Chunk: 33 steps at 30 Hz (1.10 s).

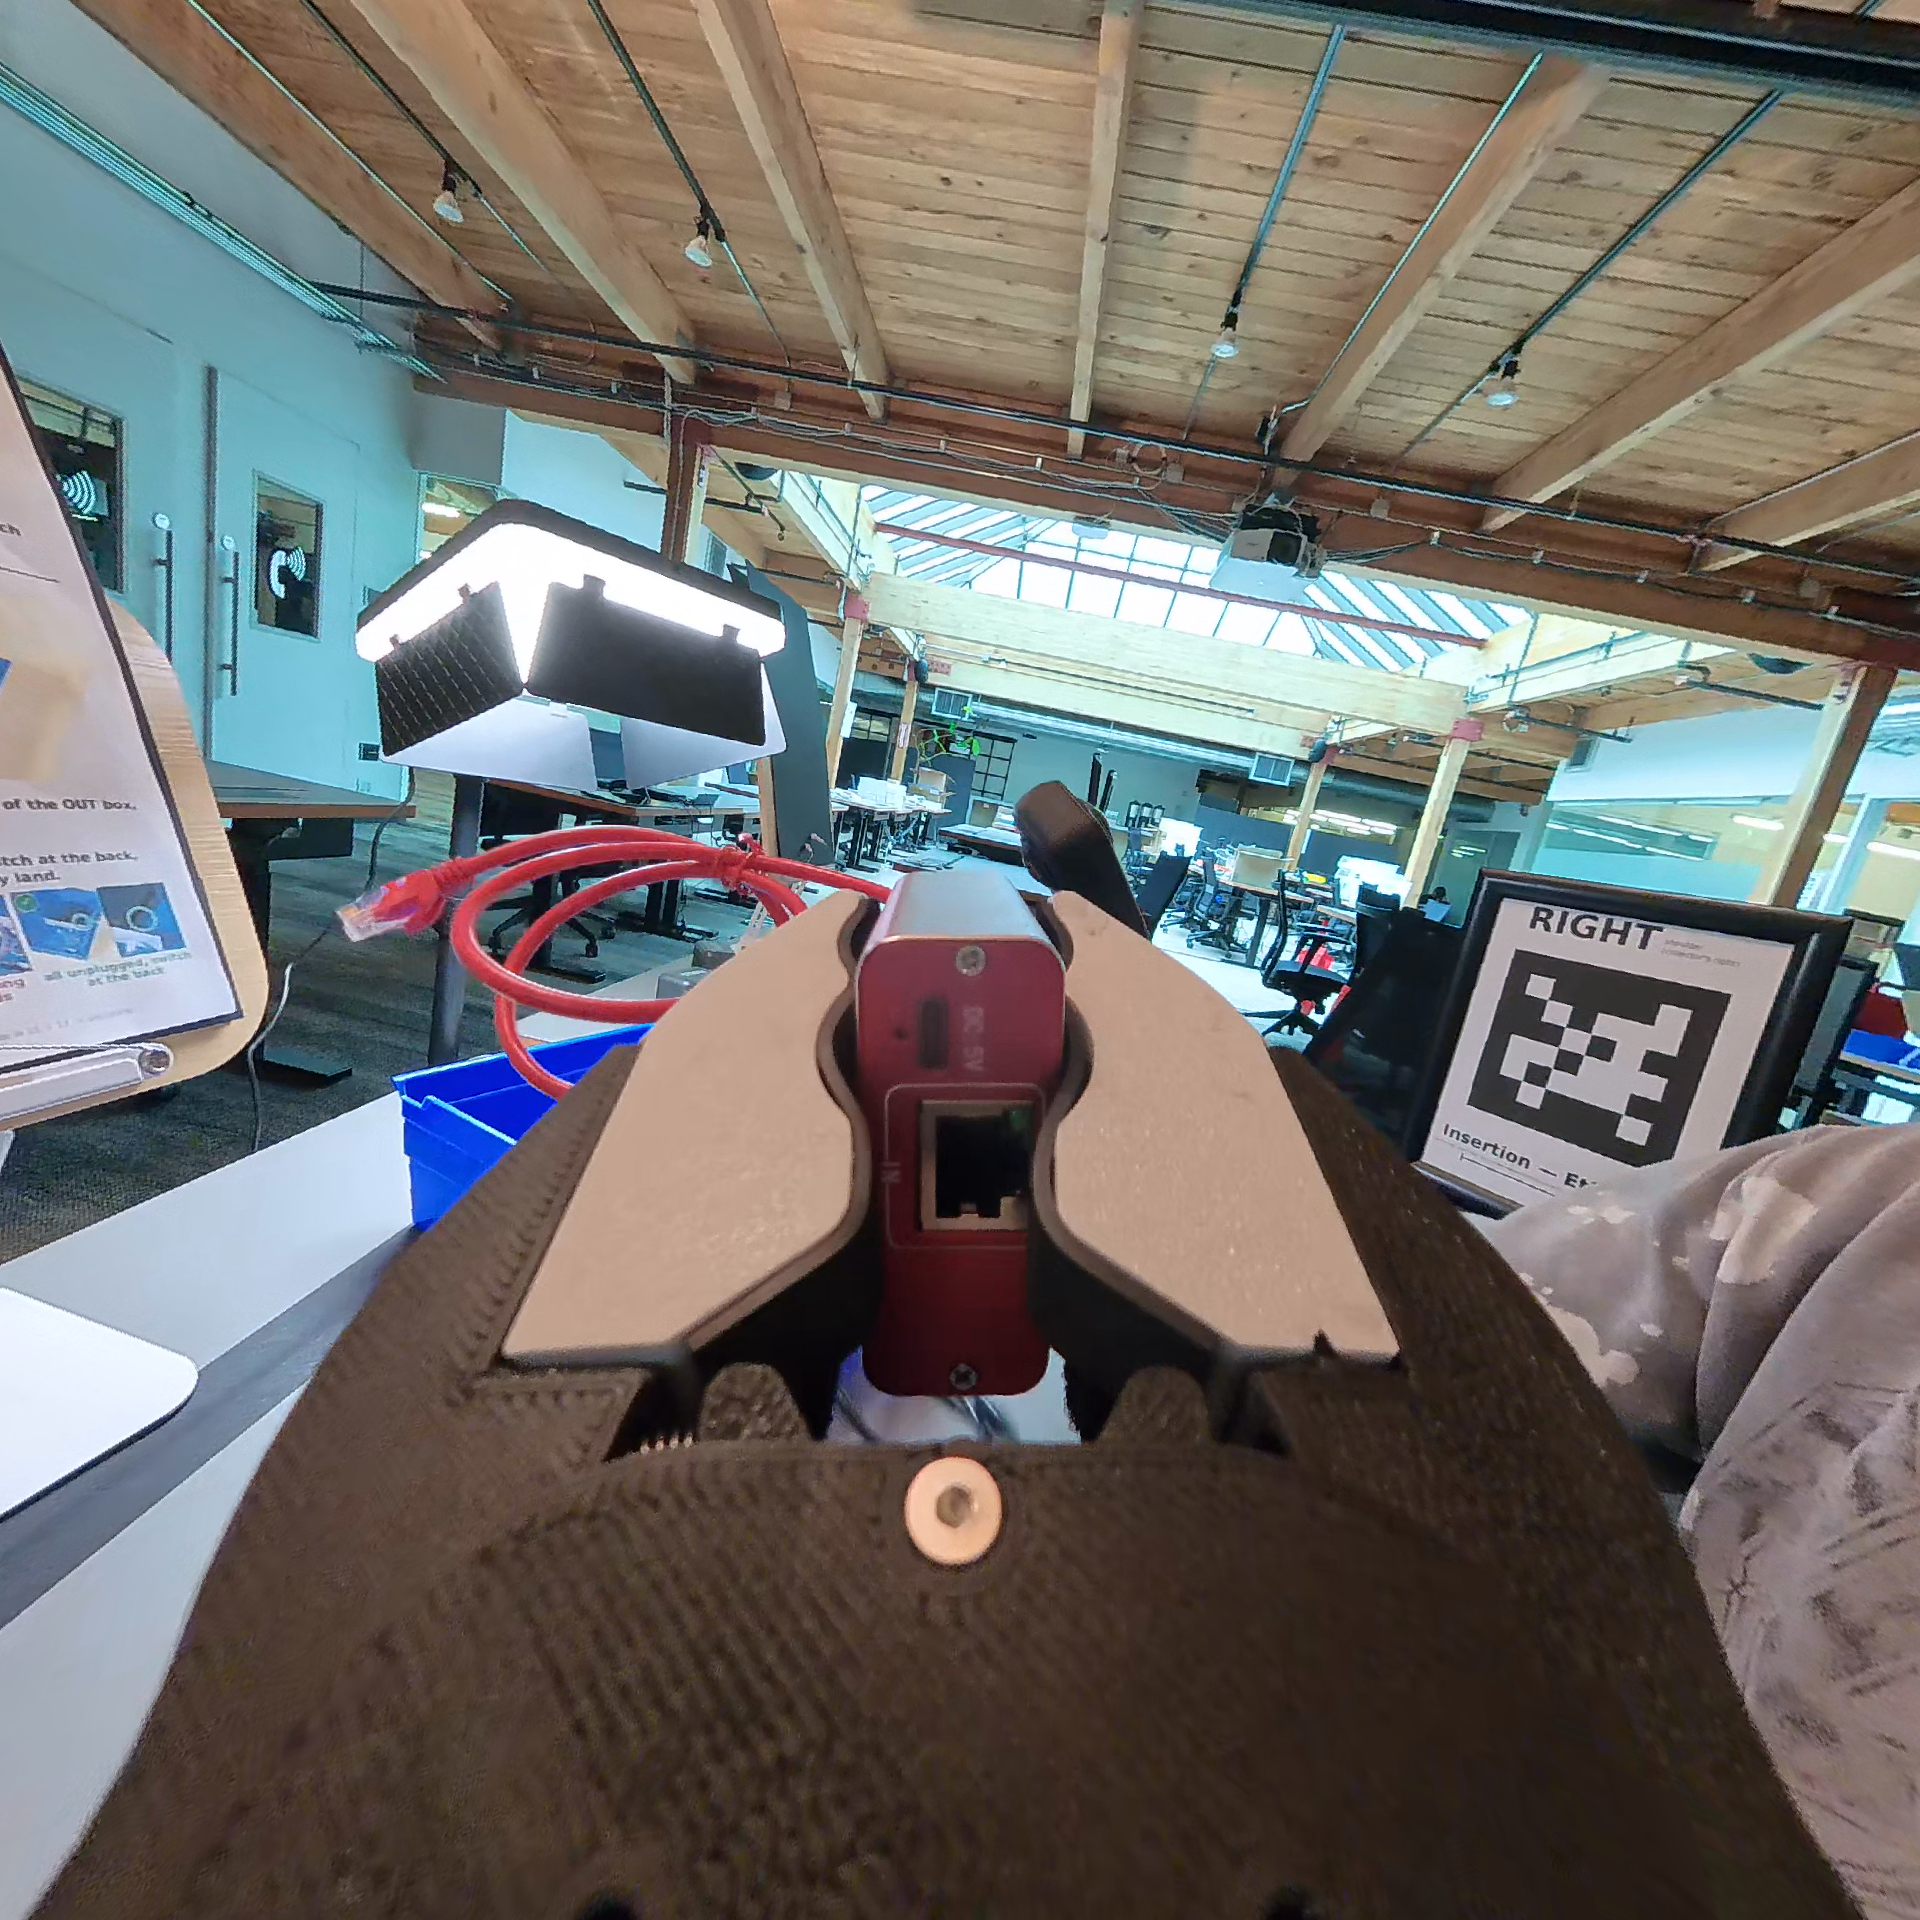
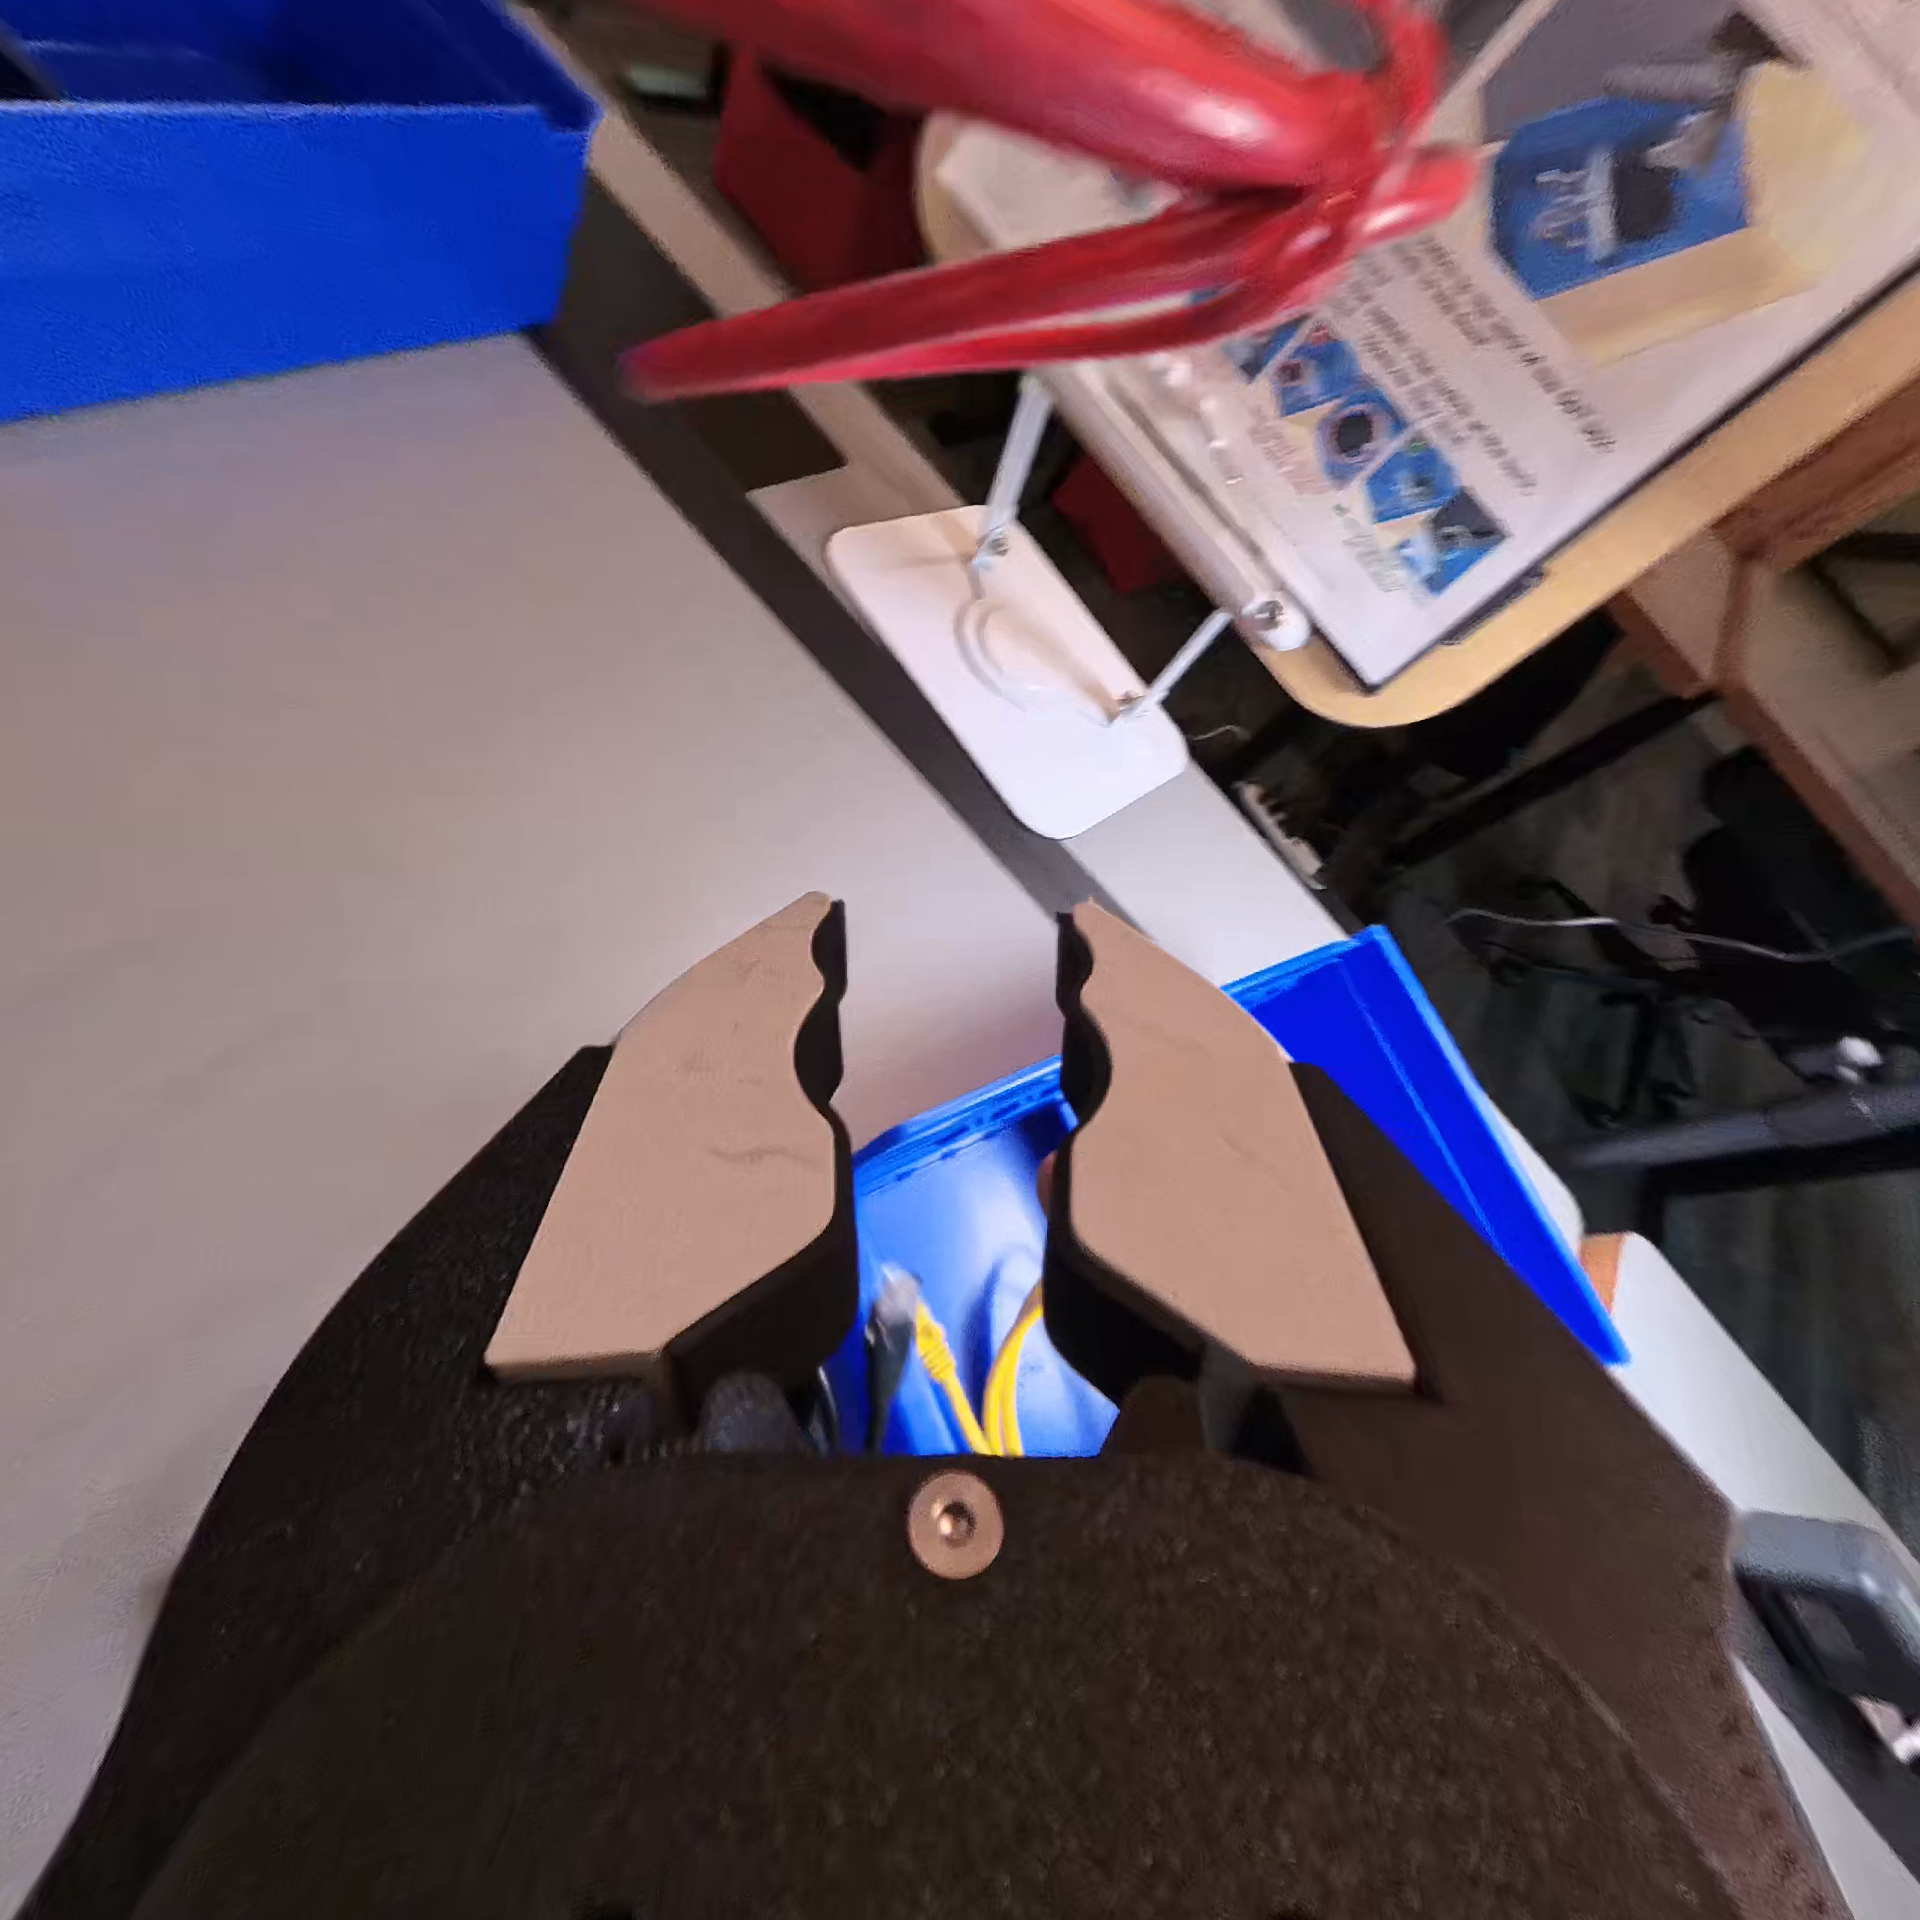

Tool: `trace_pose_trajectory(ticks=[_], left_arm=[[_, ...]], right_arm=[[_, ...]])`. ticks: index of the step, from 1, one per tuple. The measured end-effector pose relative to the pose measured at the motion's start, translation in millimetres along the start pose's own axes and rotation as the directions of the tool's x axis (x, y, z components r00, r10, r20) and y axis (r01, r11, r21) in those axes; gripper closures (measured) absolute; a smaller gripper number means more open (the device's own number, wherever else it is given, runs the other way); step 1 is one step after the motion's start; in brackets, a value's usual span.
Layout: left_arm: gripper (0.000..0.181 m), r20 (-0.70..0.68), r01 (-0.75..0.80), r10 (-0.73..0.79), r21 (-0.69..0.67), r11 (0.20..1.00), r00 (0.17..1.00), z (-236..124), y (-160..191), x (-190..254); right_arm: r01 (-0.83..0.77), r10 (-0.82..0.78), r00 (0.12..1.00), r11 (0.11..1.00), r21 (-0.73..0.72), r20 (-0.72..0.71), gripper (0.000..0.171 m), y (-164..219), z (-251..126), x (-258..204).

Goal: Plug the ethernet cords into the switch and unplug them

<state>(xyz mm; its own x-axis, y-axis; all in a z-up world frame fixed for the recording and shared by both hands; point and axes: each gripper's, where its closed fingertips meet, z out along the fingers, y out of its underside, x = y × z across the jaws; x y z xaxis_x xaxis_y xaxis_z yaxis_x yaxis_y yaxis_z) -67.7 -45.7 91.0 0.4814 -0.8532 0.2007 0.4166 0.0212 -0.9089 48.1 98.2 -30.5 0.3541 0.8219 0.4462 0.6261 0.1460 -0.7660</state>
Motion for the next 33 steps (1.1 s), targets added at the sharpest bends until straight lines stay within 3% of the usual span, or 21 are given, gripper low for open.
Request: trace_pose_trajectory(ticks=[4, 7, 10, 13, 16, 18, 21, 24, 30, 33], left_arm=[[0.151, 0.01, -0.012, 0.012, 0.001, 1.0, 1.0, -2, -2, -1], [0.152, 0.012, -0.011, 0.01, 0.007, 1.0, 1.0, -4, -5, -2], [0.152, 0.011, -0.008, 0.008, 0.005, 1.0, 1.0, -3, -4, -2], [0.151, 0.007, -0.016, 0.016, -0.004, 1.0, 1.0, -1, -3, 1], [0.152, 0.005, -0.014, 0.014, -0.012, 1.0, 1.0, 1, 0, 2], [0.152, 0.005, -0.013, 0.013, -0.016, 1.0, 1.0, 2, 1, 2], [0.152, 0.009, -0.015, 0.015, -0.017, 1.0, 1.0, 1, 1, 1], [0.152, 0.017, -0.013, 0.013, -0.008, 1.0, 1.0, -2, -2, -3], [0.152, 0.016, -0.005, 0.005, 0.01, 1.0, 1.0, -5, -7, -2], [0.152, 0.013, -0.021, 0.021, 0.012, 1.0, 1.0, -6, -10, 2]], right_arm=[[0.071, -0.055, 0.986, 0.992, -0.099, 0.16, 0.13, 30, -11, -32], [0.163, -0.076, 0.958, 0.937, -0.309, 0.275, 0.13, 89, -24, -53], [0.141, 0.045, 0.935, 0.863, -0.485, 0.352, 0.13, 153, -34, -69], [0.05, 0.174, 0.927, 0.819, -0.571, 0.331, 0.132, 200, -29, -74], [-0.042, 0.281, 0.903, 0.812, -0.583, 0.326, 0.138, 217, -20, -79], [-0.058, 0.313, 0.89, 0.799, -0.599, 0.331, 0.156, 225, -14, -80], [-0.057, 0.341, 0.851, 0.816, -0.575, 0.399, 0.16, 209, -16, -86], [0.007, 0.21, 0.889, 0.883, -0.47, 0.407, 0.161, 162, -25, -70], [0.132, -0.084, 0.985, 0.93, -0.343, 0.152, 0.161, 76, -44, 31], [0.242, -0.252, 0.968, 0.897, -0.371, 0.022, 0.162, 68, -41, 87]])
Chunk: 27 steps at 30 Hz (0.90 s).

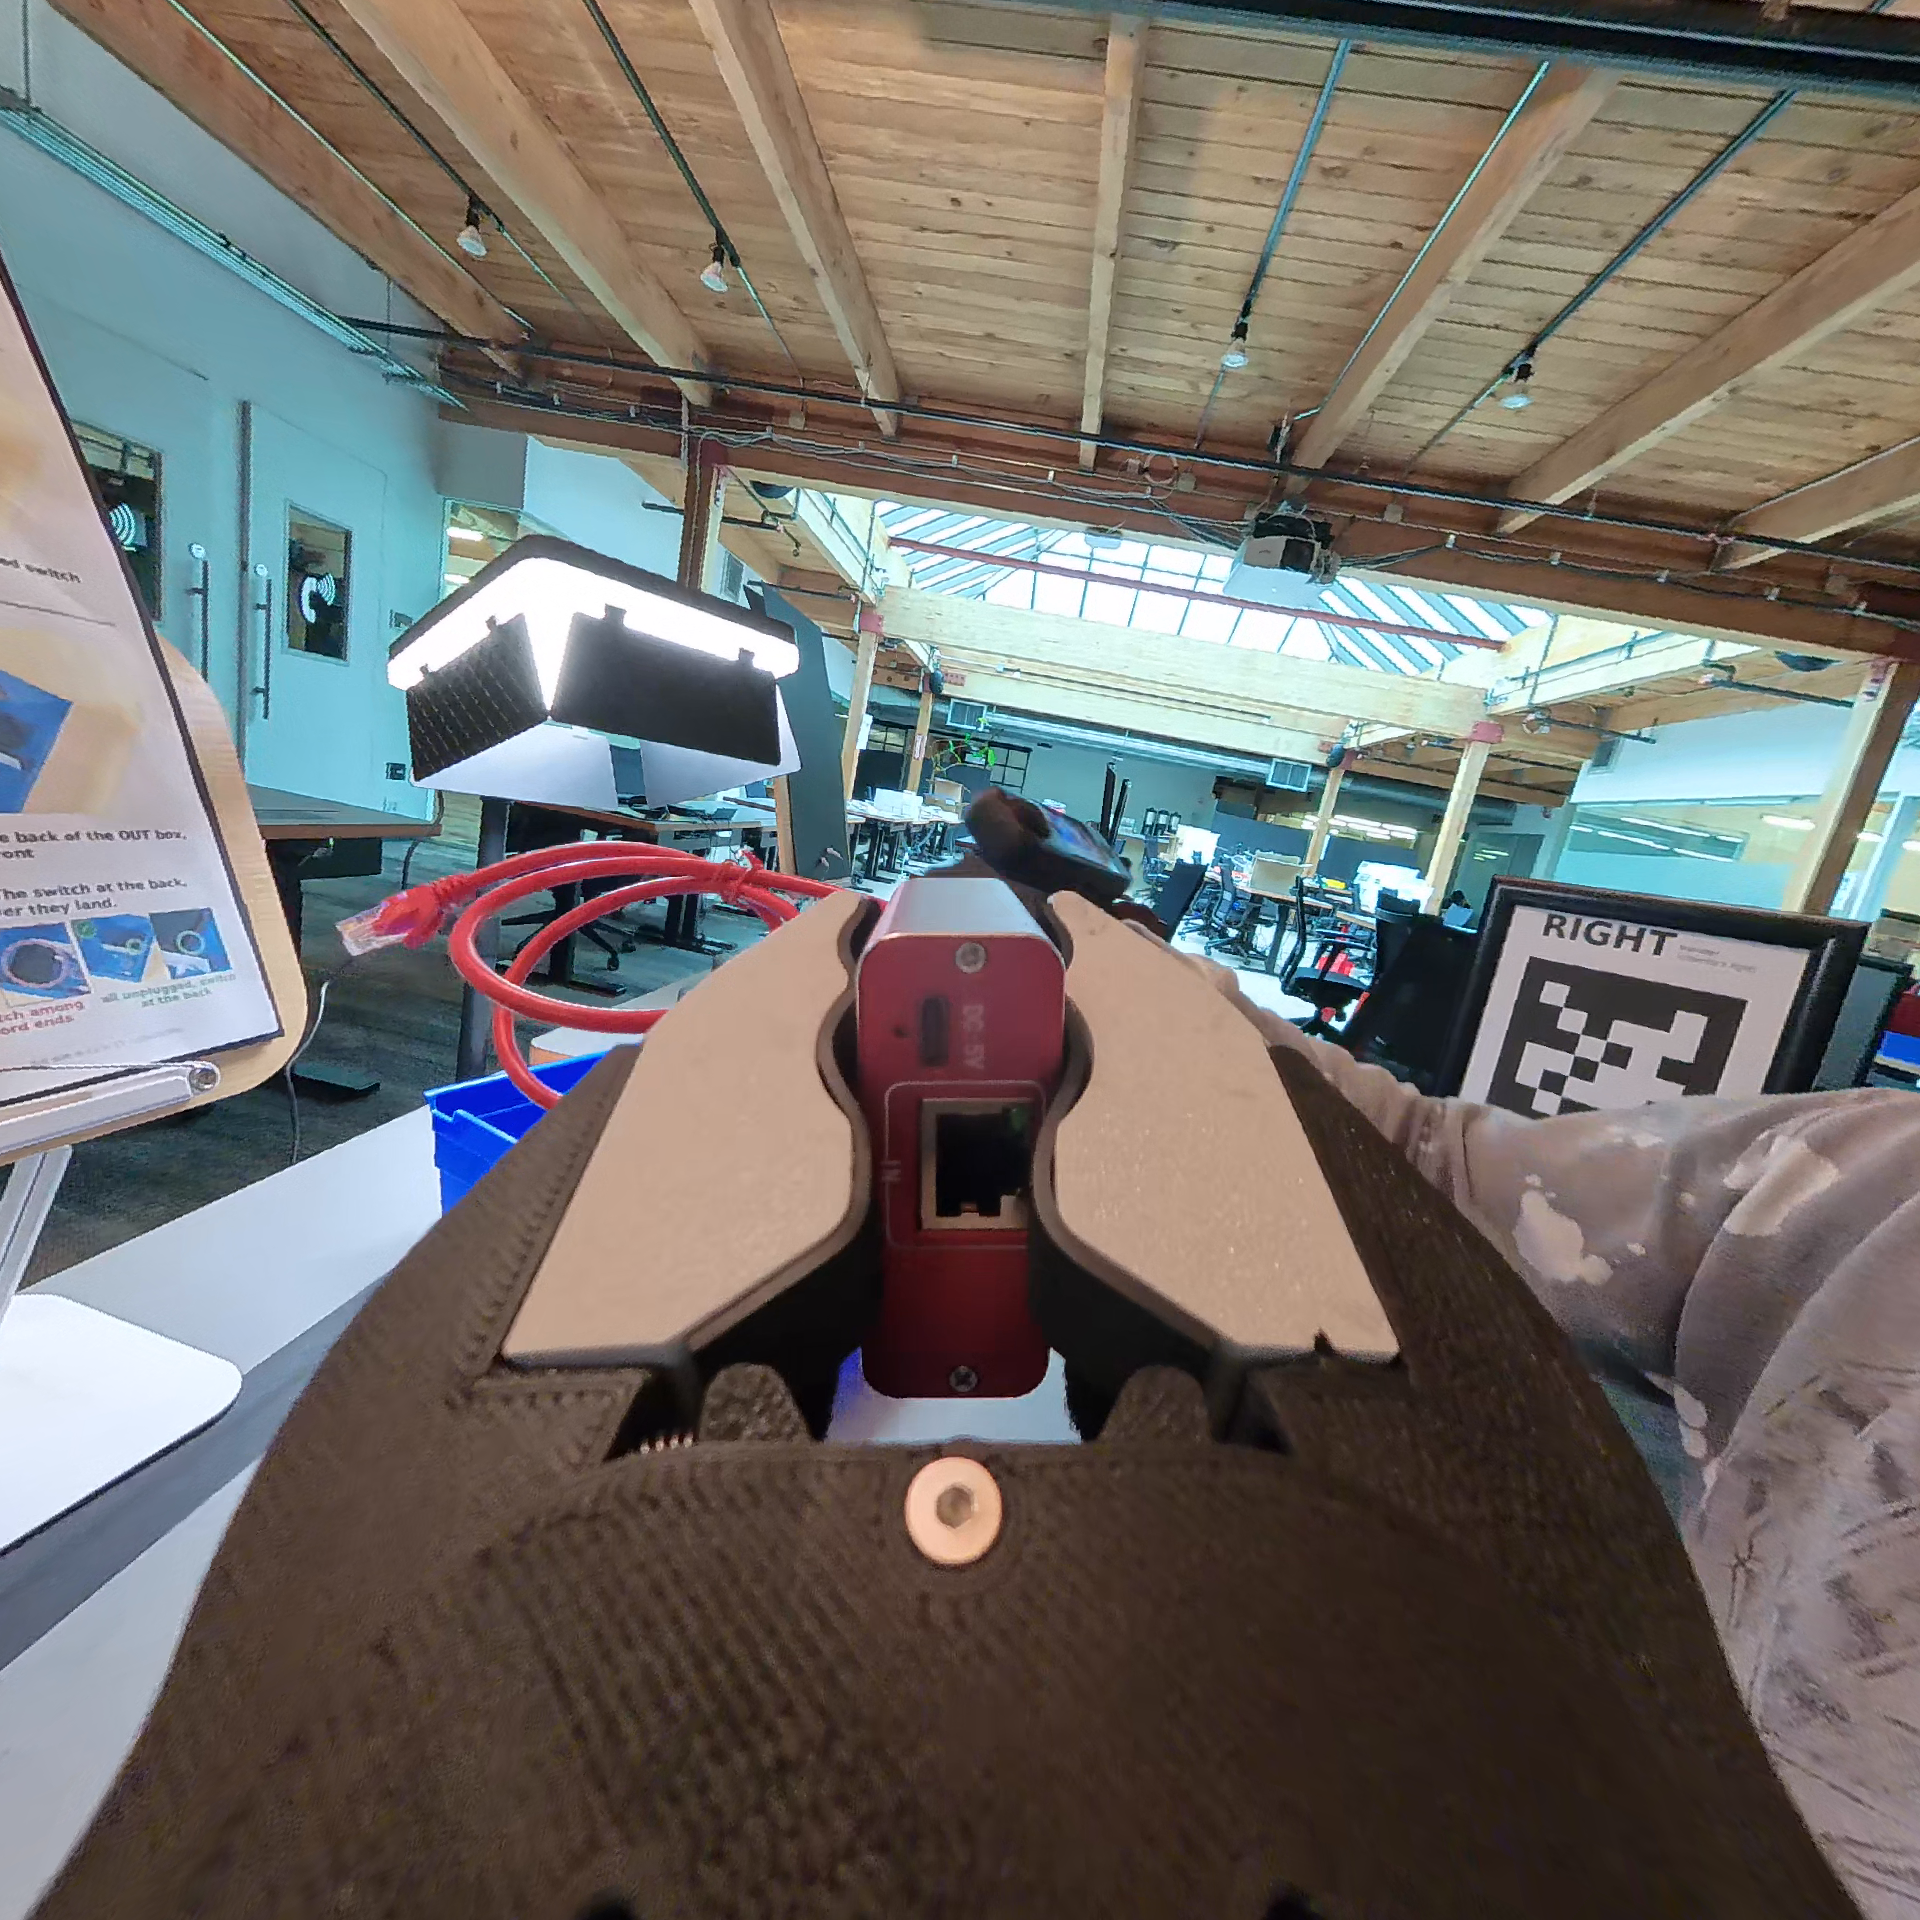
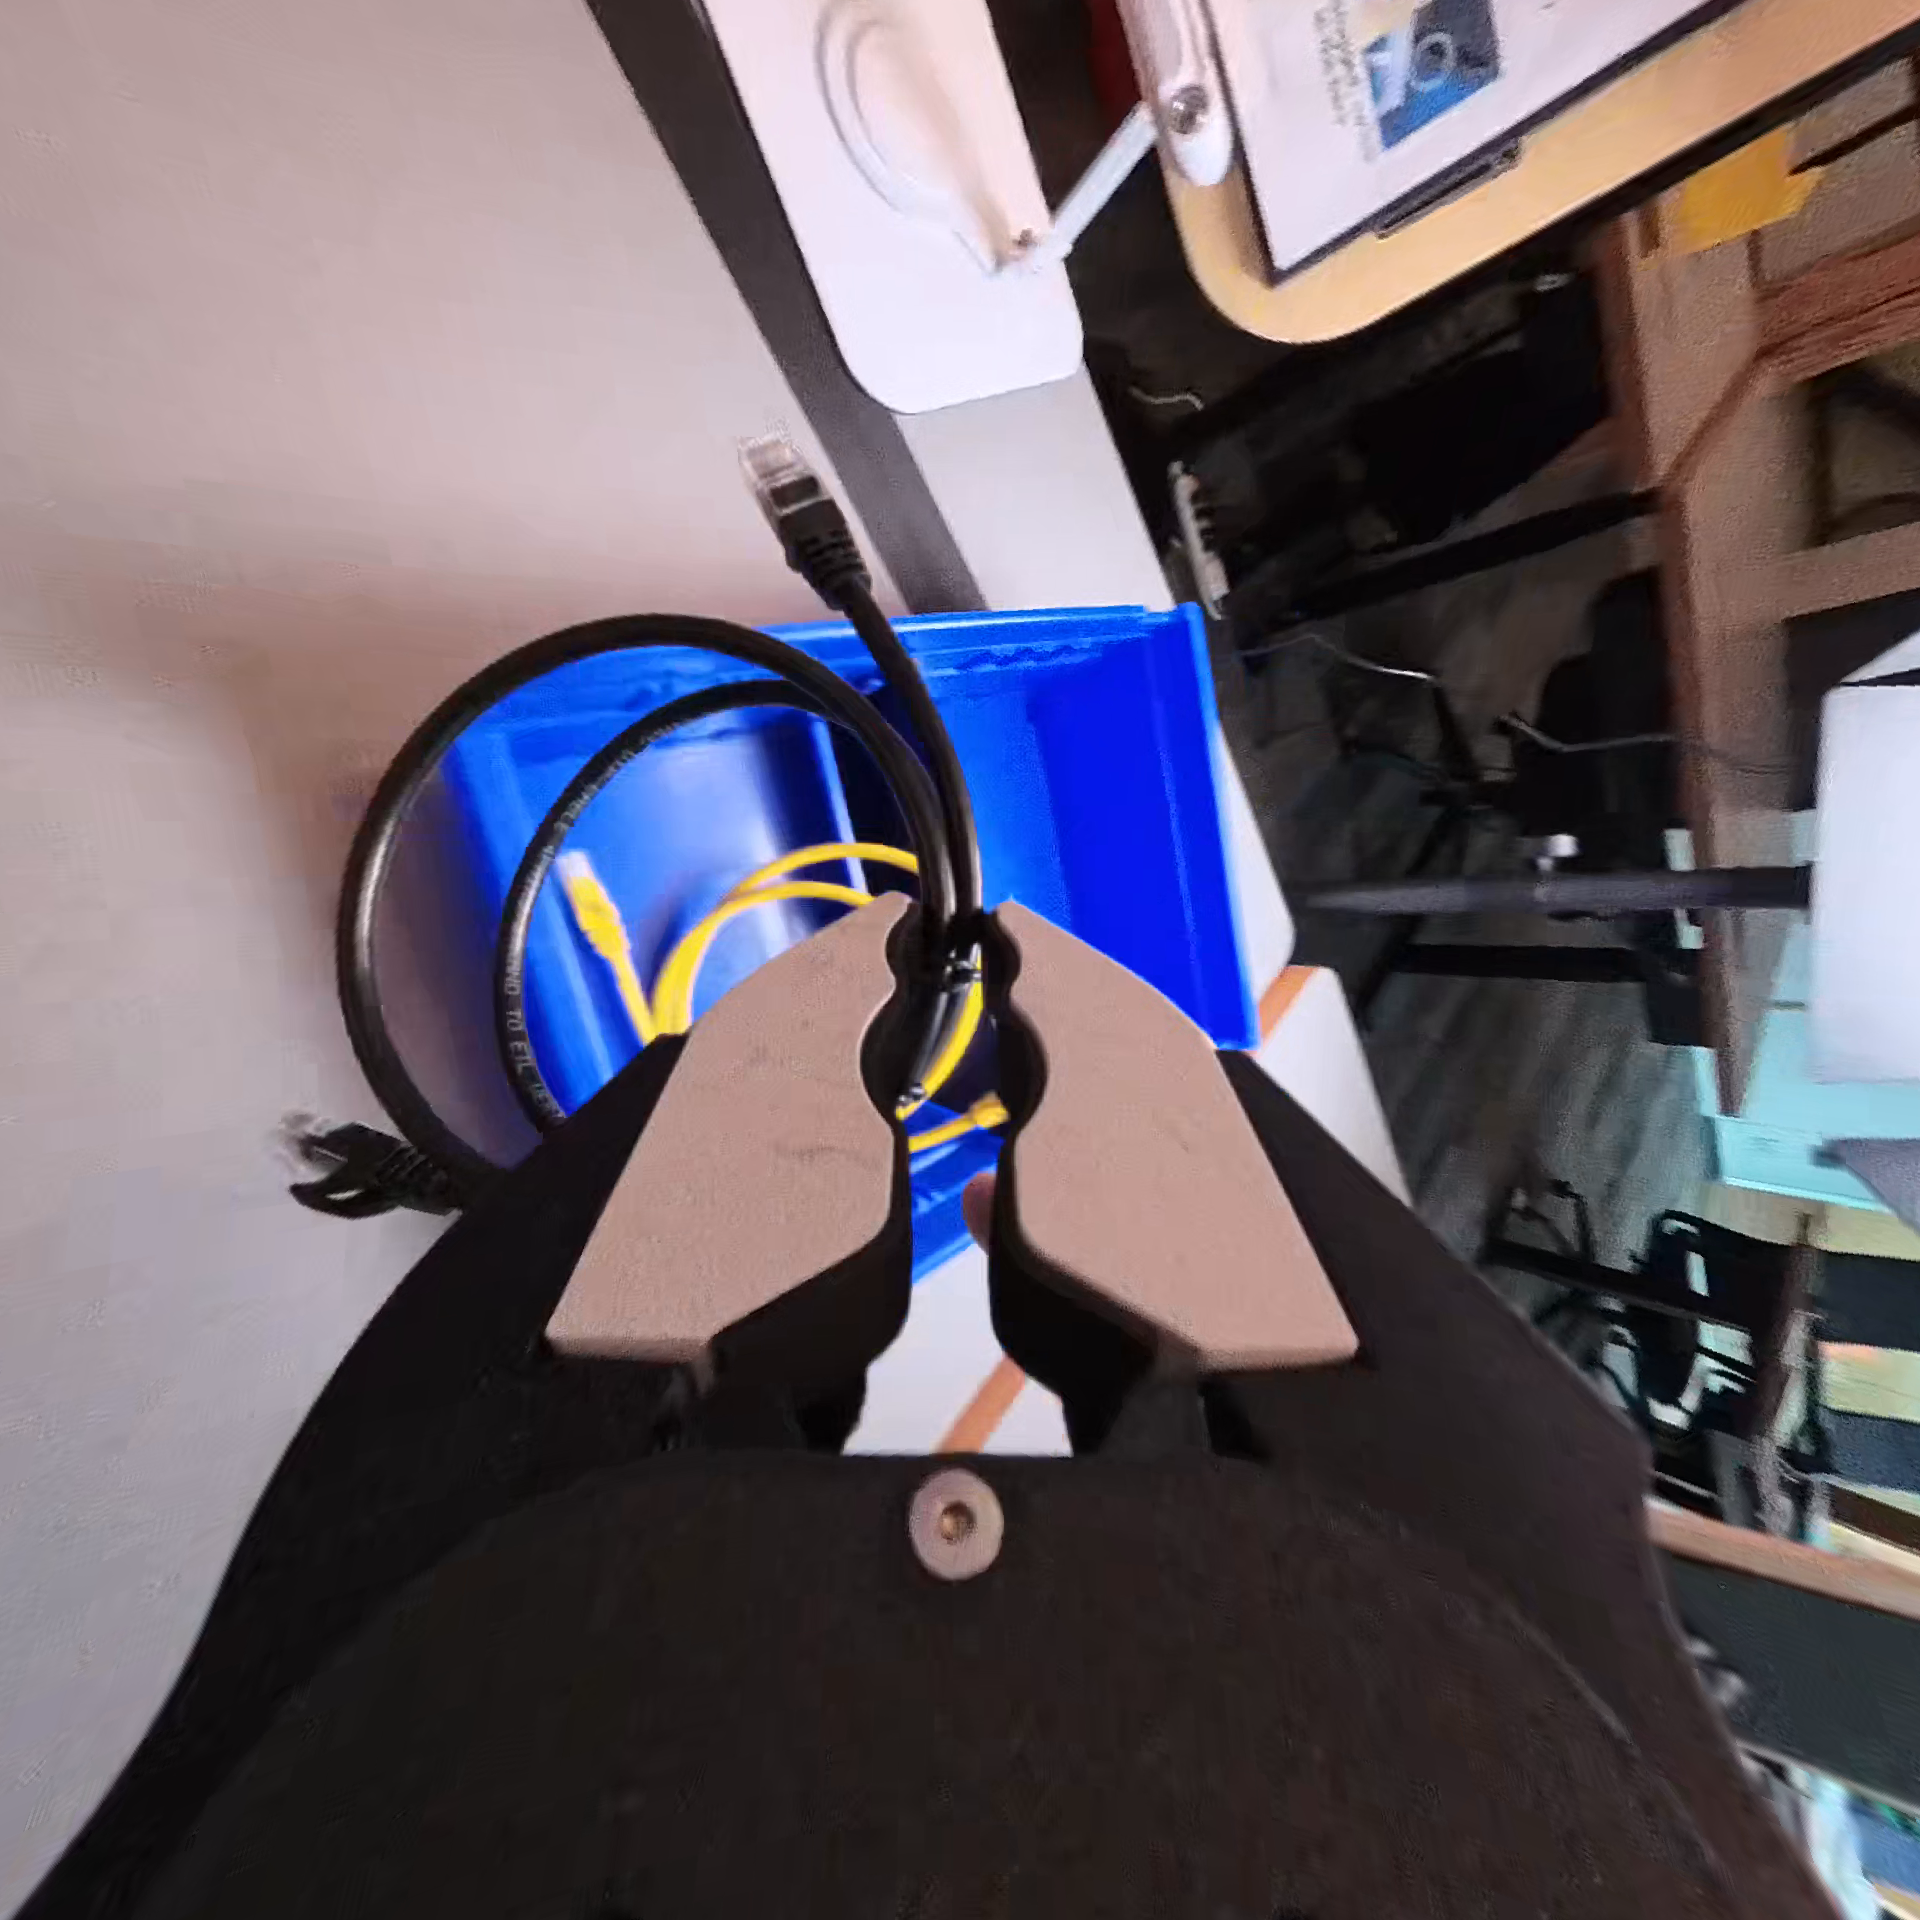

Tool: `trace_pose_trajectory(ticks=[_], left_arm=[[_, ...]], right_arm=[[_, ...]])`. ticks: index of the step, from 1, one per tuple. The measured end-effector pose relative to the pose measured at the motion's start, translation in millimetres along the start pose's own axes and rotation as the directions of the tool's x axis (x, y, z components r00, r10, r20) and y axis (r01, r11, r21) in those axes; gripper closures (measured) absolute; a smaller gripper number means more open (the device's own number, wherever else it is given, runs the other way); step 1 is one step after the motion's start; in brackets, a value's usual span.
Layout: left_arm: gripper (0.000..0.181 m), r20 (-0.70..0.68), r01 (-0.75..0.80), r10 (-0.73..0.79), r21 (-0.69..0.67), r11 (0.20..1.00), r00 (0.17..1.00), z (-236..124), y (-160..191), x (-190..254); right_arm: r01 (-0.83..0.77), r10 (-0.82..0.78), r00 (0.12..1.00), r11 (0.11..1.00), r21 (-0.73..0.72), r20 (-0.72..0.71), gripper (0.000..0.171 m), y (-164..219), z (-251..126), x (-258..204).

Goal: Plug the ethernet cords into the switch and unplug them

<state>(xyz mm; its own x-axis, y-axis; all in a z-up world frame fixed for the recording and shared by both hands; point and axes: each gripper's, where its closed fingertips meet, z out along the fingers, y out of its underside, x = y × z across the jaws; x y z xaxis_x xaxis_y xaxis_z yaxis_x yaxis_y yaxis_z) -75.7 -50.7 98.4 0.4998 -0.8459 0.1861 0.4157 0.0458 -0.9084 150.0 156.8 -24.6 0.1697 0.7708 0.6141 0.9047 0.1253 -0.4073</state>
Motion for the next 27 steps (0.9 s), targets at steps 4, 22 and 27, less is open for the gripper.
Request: trace_pose_trajectory(ticks=[4, 22, 27], left_arm=[[0.152, -0.003, -0.003, 0.003, 0.009, 1.0, 1.0, -2, -4, 1], [0.151, -0.021, -0.001, 0.003, 0.09, 0.996, 1.0, 4, -2, 4], [0.152, -0.062, -0.027, 0.034, 0.114, 0.993, 0.997, 11, 4, 16]], right_arm=[[0.069, -0.072, 0.997, 0.995, -0.066, -0.04, 0.161, 30, 39, 28], [-0.543, 0.048, 0.789, 0.522, 0.658, 0.613, 0.144, -163, -68, -117], [-0.681, -0.014, 0.713, 0.227, 0.697, 0.701, 0.142, -227, -114, -139]])
